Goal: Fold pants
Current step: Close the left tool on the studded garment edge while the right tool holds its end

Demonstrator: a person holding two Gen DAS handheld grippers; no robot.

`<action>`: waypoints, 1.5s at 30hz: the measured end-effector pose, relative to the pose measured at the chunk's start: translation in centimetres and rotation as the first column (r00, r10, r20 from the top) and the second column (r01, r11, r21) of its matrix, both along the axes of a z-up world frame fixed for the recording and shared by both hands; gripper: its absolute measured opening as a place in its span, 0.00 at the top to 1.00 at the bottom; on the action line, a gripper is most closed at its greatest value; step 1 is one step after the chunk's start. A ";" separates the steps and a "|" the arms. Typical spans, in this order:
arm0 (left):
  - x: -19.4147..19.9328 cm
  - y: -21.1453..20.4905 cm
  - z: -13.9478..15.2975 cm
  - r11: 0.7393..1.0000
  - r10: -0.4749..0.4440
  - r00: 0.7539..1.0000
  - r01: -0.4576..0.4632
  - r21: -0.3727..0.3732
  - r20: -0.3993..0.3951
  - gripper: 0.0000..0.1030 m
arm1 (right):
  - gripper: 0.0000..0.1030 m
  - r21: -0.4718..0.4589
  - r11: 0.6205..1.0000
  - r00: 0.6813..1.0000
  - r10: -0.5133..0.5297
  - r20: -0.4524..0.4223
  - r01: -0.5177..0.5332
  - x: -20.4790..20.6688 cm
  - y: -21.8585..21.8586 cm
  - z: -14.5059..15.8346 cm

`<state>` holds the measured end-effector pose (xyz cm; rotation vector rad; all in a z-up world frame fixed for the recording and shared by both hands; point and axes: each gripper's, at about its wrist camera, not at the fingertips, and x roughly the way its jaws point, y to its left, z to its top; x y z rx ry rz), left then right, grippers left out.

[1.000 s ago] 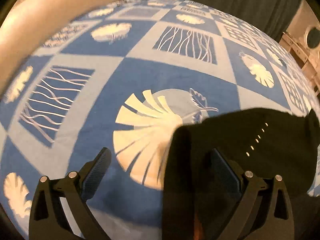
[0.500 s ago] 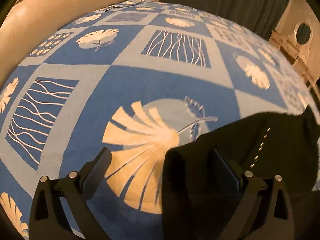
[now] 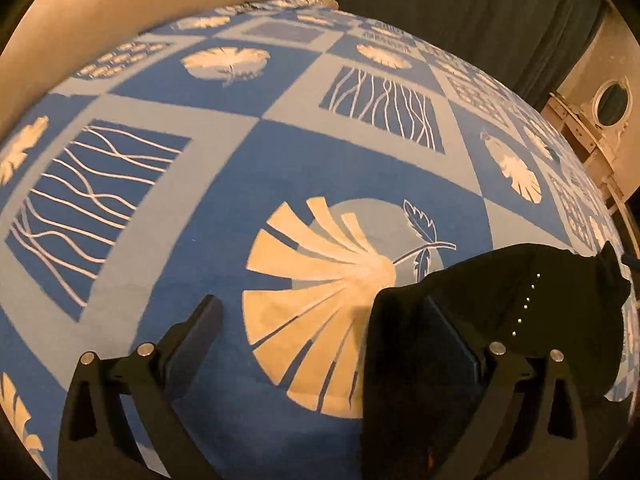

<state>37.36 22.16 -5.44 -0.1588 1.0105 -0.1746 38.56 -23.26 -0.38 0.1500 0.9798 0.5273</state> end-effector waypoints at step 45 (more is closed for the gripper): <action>1.5 -1.2 -0.3 0.996 -0.056 0.998 0.057 0.074 -0.014 0.74 | 0.35 -0.107 0.984 0.987 0.129 -0.099 -0.140 2.8 5.5 -2.8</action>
